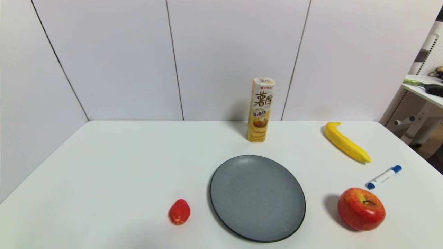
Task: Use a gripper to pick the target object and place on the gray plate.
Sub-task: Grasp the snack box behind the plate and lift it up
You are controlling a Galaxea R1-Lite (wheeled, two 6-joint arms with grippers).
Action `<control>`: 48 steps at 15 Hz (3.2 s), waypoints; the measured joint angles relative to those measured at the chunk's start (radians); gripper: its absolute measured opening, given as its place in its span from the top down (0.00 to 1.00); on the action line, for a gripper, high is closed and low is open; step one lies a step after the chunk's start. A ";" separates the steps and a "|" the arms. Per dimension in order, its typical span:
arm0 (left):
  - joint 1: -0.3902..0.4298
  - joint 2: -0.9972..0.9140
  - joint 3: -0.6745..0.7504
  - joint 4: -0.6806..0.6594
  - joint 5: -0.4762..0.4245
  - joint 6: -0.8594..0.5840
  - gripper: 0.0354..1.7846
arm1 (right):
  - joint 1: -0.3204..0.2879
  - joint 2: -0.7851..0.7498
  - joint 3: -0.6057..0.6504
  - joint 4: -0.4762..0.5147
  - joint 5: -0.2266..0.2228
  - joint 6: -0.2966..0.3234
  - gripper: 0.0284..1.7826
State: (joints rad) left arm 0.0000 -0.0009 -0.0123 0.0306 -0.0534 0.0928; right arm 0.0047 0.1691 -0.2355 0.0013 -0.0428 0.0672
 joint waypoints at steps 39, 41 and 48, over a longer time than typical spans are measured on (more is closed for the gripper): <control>0.000 0.000 0.000 0.000 0.000 0.000 0.06 | 0.572 1.634 -1.086 -0.153 -0.235 0.235 0.04; 0.000 0.000 0.000 0.000 0.000 0.000 0.06 | 0.568 1.673 -1.071 -0.255 -0.235 0.227 0.04; 0.000 0.000 0.000 0.000 0.000 0.000 0.06 | 0.537 1.821 -1.061 -0.568 -0.236 0.083 0.04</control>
State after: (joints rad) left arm 0.0000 -0.0004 -0.0123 0.0306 -0.0532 0.0928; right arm 0.5417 1.9902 -1.2970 -0.5670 -0.2789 0.1504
